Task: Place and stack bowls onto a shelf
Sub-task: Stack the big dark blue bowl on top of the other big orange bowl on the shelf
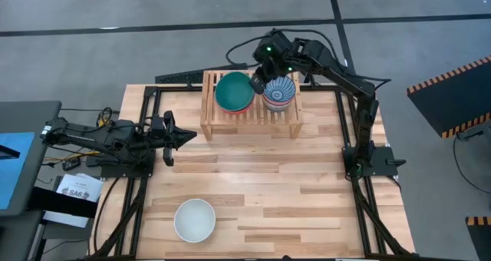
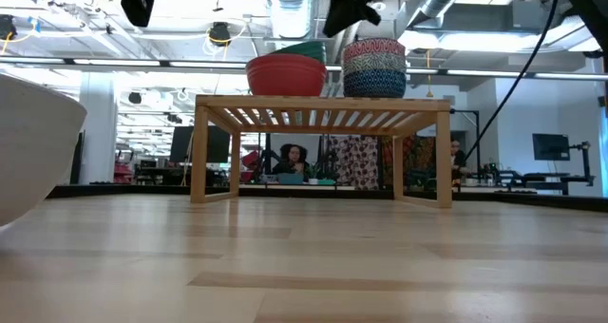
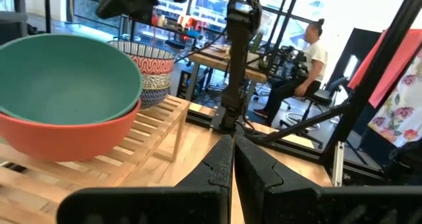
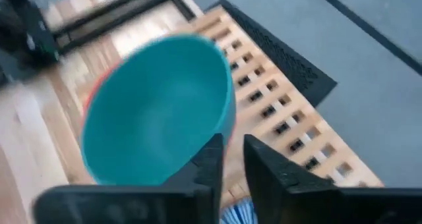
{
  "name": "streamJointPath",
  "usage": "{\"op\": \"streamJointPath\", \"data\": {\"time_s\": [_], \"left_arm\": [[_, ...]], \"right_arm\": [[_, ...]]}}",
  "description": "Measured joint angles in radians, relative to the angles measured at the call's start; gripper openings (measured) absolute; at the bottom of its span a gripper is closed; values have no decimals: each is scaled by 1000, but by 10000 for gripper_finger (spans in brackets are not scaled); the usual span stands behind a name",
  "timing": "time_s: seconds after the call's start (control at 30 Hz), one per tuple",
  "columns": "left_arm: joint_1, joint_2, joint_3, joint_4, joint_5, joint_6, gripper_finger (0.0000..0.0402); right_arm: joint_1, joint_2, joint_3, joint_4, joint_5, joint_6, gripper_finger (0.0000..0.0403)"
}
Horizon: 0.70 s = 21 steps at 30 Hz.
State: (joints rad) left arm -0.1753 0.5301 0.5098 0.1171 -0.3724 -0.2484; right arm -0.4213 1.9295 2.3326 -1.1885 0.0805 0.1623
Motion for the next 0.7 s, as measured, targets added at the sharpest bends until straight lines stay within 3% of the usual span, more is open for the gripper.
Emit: {"op": "streamJointPath", "data": {"time_s": [0.17,0.43,0.7], "left_arm": [[0,0,0,0,-2,0,0],[0,0,0,13,-14,27,0],[0,-1,0,21,-14,27,0]], "right_arm": [[10,-35,0,-14,6,-60,19],[37,-49,-20,47,7,-101,19],[94,-181,-376,391,-10,-99,16]]}}
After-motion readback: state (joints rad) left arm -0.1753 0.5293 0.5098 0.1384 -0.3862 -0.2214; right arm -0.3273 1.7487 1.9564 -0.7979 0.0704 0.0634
